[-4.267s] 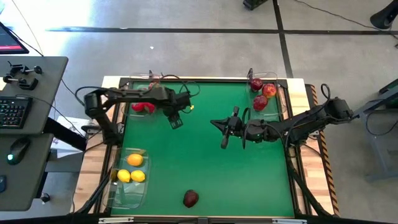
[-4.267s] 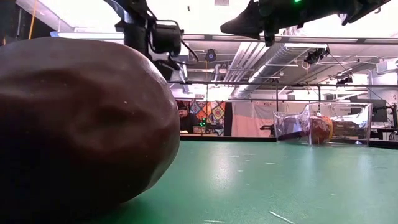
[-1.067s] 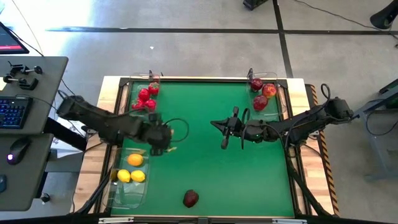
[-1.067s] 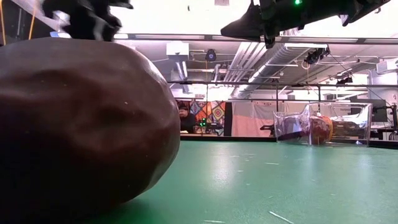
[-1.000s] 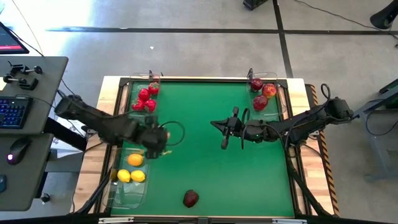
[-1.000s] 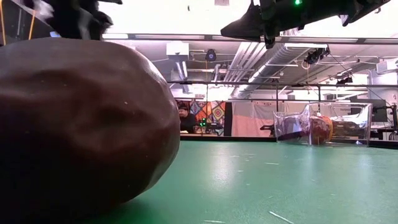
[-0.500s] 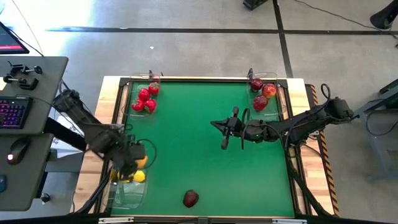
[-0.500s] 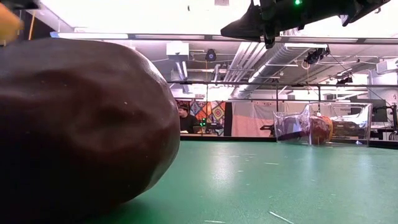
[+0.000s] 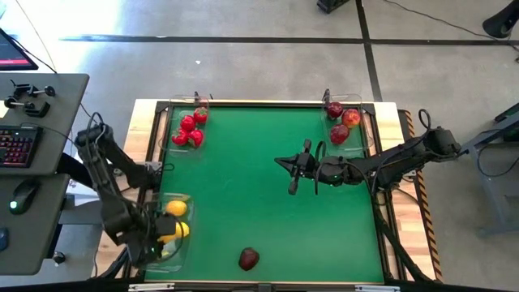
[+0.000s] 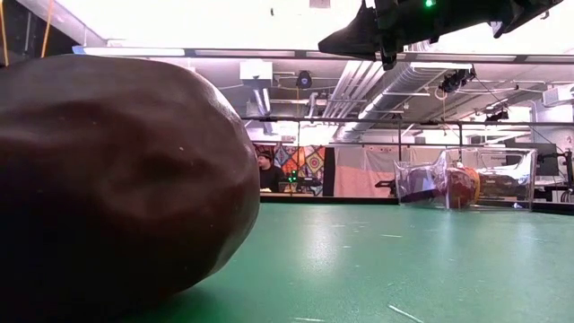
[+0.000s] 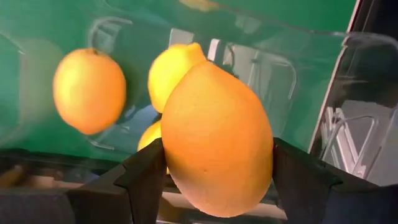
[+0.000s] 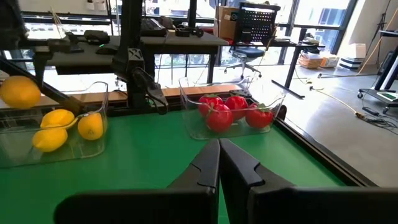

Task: Sort produce into baskets
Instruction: Put the lemon into the bottom bin

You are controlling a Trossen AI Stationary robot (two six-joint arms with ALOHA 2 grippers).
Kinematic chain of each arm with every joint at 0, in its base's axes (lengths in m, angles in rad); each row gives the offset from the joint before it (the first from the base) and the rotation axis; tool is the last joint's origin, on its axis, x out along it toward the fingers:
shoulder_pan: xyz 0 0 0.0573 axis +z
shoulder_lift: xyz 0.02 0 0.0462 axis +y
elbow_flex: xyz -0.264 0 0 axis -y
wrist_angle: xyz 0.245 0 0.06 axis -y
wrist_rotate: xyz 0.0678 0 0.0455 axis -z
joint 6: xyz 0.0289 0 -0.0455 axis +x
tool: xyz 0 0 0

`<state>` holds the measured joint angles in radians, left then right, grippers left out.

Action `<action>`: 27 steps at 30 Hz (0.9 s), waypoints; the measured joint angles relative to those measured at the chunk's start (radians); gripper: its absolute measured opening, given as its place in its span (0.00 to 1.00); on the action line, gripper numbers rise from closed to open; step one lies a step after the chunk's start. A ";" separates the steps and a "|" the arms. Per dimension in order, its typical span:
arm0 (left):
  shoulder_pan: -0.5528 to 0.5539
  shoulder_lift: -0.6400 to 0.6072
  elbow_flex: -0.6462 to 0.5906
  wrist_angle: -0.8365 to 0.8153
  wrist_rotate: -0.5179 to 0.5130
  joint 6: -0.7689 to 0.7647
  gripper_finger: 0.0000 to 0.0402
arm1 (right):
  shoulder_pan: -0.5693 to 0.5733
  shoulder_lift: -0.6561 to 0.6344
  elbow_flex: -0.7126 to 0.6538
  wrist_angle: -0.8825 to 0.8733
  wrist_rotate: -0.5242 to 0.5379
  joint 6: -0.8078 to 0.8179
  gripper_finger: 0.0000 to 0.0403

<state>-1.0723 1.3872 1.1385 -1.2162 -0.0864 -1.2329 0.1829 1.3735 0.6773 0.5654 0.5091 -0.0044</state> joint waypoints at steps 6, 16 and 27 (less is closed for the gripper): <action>-0.031 0.040 0.000 0.008 -0.017 -0.073 0.59 | 0.000 0.000 0.000 0.000 0.000 0.000 0.00; -0.035 0.039 0.000 -0.060 -0.084 -0.190 0.59 | 0.000 0.000 0.000 0.000 0.004 0.000 0.00; -0.034 0.040 -0.001 -0.054 -0.052 -0.171 0.60 | 0.000 0.000 0.000 0.000 0.003 0.000 0.00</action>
<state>-1.1061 1.4269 1.1372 -1.2700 -0.1389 -1.4037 0.1829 1.3735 0.6773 0.5655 0.5121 -0.0044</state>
